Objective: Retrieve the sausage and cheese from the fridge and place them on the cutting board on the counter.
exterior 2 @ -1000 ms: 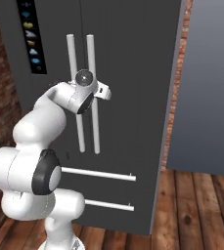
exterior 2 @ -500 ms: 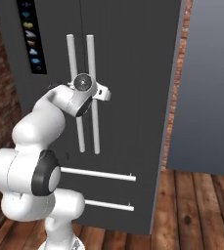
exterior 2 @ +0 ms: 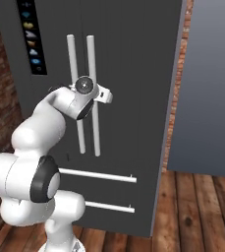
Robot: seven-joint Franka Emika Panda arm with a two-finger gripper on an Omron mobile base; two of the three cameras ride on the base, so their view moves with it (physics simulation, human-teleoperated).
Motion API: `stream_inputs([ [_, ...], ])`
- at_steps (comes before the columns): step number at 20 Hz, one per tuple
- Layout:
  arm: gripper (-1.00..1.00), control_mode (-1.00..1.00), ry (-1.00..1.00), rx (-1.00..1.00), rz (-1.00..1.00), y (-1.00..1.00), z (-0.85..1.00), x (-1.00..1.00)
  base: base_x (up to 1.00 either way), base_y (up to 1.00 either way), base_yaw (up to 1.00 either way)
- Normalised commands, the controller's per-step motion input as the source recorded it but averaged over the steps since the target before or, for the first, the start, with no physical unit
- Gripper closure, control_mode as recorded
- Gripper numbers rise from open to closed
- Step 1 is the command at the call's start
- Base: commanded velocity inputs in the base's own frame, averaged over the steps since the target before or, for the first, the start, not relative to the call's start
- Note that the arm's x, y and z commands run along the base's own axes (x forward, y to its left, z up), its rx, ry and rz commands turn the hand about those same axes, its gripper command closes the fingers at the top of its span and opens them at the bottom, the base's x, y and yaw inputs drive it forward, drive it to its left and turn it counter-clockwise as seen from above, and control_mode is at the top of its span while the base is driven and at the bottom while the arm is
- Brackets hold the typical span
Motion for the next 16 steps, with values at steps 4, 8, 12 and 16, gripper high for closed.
stream_inputs([
  [4,1.0,-1.0,-0.04,-0.05,0.0,-0.58,0.0,-0.94,0.0,0.0,0.0],
  [8,1.0,-1.0,-0.02,-0.03,0.0,-0.95,0.0,-1.0,0.0,0.0,0.0],
  [12,1.0,-1.0,0.0,0.0,0.0,-1.0,0.0,-1.0,0.0,0.0,0.0],
  [16,1.0,-1.0,0.0,0.0,0.03,-1.0,0.0,-0.98,0.0,0.0,0.0],
])
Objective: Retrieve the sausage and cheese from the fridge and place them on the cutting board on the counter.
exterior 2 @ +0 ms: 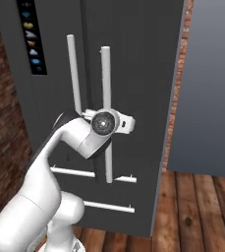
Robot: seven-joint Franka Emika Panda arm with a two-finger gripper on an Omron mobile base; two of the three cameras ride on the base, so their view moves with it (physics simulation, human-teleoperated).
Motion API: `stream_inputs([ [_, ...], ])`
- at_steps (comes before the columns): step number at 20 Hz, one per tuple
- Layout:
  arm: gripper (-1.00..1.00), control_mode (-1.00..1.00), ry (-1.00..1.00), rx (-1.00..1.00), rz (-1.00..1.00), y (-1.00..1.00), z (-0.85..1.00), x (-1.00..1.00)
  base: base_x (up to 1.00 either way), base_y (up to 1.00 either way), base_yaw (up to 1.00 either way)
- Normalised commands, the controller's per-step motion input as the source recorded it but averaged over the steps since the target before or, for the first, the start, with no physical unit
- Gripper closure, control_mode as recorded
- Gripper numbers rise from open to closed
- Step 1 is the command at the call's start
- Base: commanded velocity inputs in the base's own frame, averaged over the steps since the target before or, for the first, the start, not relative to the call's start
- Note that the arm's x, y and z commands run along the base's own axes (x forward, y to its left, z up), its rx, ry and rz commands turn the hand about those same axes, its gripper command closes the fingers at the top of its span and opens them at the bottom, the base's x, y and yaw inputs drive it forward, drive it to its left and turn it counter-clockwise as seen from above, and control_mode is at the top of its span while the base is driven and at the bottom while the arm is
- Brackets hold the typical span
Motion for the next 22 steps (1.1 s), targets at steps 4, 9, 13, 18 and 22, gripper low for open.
stream_inputs([
  [4,1.0,-1.0,0.0,0.0,0.04,-1.0,0.0,-0.75,0.0,0.0,0.0],
  [9,-1.0,-1.0,0.0,0.01,0.01,-0.4,0.0,-0.05,0.0,0.0,0.0],
  [13,-1.0,-1.0,-0.02,0.01,0.0,-0.25,0.08,-0.21,0.0,0.0,0.0],
  [18,-1.0,-1.0,-0.17,0.0,0.01,-0.39,0.52,-0.96,0.0,0.0,0.0],
  [22,-1.0,-1.0,-0.25,-0.01,0.01,0.2,0.78,-1.0,0.0,0.0,0.0],
])
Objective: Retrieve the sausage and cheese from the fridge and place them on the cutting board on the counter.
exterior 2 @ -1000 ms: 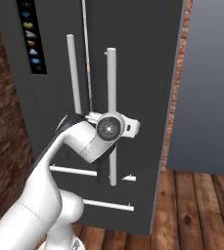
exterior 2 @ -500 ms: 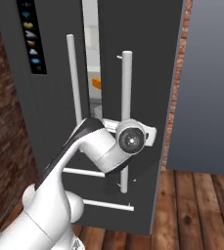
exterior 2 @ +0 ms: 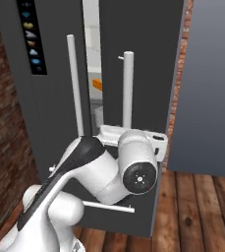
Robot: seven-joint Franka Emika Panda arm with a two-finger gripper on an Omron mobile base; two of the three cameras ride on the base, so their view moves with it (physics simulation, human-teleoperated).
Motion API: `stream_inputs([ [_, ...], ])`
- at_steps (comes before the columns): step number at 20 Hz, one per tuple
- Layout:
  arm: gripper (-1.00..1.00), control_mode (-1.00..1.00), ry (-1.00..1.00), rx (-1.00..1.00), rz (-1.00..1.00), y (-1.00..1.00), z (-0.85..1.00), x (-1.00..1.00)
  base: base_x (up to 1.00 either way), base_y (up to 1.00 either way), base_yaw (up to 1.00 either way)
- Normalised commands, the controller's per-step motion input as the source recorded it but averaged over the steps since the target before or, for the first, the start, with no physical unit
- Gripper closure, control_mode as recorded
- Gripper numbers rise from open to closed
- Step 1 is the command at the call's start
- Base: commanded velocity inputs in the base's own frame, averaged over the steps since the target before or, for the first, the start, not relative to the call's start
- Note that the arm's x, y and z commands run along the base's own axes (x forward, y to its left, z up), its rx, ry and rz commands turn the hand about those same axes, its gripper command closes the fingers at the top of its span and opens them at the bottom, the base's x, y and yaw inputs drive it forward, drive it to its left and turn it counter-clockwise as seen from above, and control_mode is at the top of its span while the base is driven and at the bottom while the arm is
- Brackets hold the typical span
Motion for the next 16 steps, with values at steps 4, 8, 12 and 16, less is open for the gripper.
stream_inputs([
  [4,-1.0,-1.0,-0.13,-0.26,0.0,0.94,0.39,-0.96,0.0,0.0,0.0],
  [8,-1.0,-1.0,0.03,-0.76,0.0,1.0,-0.15,-0.35,0.0,0.0,0.0],
  [12,-1.0,-1.0,0.16,-0.87,0.0,1.0,-0.32,0.0,0.0,0.0,0.0],
  [16,-1.0,-1.0,0.27,-0.8,0.0,1.0,-0.26,0.08,0.0,0.0,0.0],
])
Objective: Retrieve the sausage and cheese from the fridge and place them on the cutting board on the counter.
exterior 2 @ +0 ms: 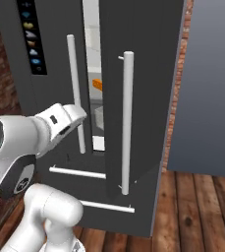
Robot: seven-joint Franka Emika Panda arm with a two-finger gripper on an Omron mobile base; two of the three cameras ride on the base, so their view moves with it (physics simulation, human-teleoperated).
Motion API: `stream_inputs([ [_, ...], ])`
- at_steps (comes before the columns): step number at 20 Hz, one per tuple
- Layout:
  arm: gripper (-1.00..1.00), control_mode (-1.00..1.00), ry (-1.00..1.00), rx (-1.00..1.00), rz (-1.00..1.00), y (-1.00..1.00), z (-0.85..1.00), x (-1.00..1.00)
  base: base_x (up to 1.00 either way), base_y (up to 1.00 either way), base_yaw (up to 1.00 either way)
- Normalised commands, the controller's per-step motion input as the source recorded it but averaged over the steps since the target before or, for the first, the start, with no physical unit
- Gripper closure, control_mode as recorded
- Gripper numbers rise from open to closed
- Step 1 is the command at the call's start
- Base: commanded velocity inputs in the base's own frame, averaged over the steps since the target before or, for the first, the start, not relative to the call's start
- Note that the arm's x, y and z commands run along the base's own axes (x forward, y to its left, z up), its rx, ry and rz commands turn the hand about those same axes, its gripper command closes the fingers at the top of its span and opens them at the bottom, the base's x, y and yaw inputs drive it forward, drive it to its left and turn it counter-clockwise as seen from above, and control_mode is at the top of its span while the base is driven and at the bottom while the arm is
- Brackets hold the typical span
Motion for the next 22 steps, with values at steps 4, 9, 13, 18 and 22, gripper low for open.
stream_inputs([
  [4,-1.0,-1.0,0.2,-0.67,-0.08,1.0,-0.27,0.41,0.0,0.0,0.0],
  [9,-1.0,-1.0,-0.07,-0.49,-0.26,0.69,-0.42,0.49,0.0,0.0,0.0],
  [13,-1.0,-1.0,-0.07,-0.27,-0.27,0.13,-0.35,0.44,0.0,0.0,0.0],
  [18,-1.0,-1.0,0.0,0.0,-0.08,-0.03,-0.04,0.37,0.0,0.0,0.0],
  [22,-1.0,-1.0,0.0,0.0,-0.07,0.0,-0.06,0.45,0.0,0.0,0.0],
])
